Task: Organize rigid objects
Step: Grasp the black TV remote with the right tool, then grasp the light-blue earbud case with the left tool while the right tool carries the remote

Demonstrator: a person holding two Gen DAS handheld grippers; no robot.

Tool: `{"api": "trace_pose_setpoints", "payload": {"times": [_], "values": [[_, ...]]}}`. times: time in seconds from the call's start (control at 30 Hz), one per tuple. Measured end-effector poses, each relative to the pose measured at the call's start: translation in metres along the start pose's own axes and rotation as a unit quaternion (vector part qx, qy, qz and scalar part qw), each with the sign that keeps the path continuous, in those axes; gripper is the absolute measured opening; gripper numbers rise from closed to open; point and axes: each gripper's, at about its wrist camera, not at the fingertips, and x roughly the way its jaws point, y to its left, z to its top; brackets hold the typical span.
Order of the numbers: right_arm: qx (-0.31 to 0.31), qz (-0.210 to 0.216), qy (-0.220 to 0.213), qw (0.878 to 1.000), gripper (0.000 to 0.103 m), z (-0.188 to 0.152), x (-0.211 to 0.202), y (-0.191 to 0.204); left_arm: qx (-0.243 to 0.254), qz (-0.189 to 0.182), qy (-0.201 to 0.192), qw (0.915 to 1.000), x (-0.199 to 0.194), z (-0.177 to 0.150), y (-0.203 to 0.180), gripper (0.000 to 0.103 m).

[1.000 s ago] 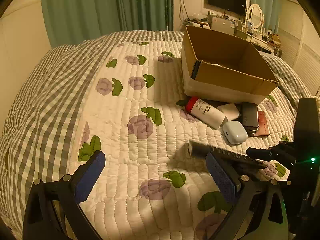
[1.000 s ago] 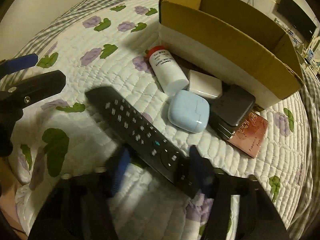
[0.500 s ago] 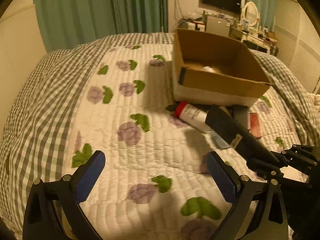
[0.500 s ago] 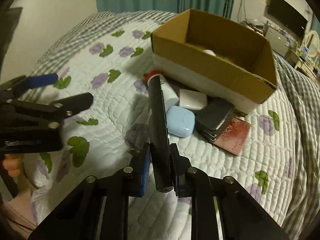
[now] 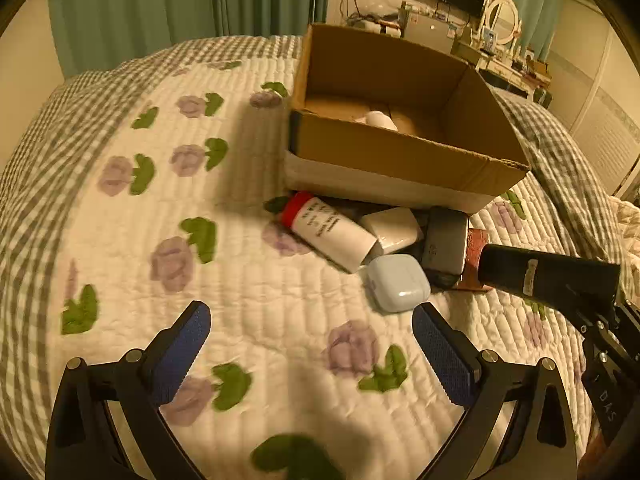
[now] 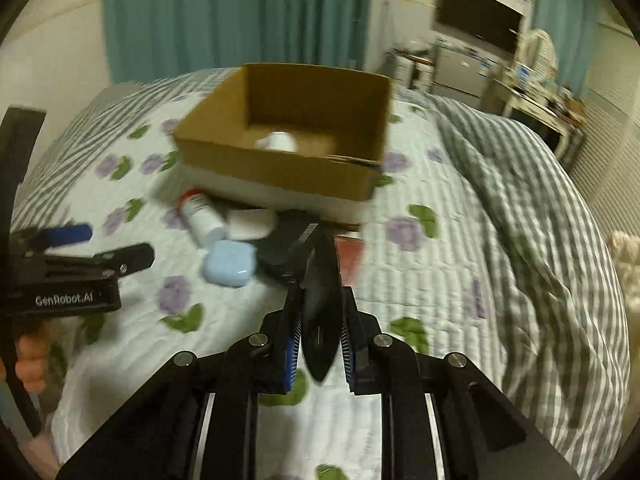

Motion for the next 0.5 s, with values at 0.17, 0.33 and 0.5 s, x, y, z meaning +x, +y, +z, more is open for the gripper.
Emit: {"api": "trace_pose_setpoints", "payload": {"times": [0.17, 0.33, 0.5], "values": [[0.007, -0.015, -0.011, 1.000, 0.017, 0.008, 0.017, -0.007, 0.020, 0.002, 0.014, 0.9997, 0.020, 0.007, -0.024, 0.101], [0.037, 0.017, 0.000, 0.999, 0.017, 0.003, 0.035, -0.014, 0.048, -0.006, 0.043, 0.9979, 0.045, 0.011, -0.042, 0.090], [0.057, 0.032, 0.004, 0.998, 0.017, 0.002, 0.043, -0.018, 0.070, -0.014, 0.066, 0.9953, 0.061, 0.015, -0.053, 0.079]]}}
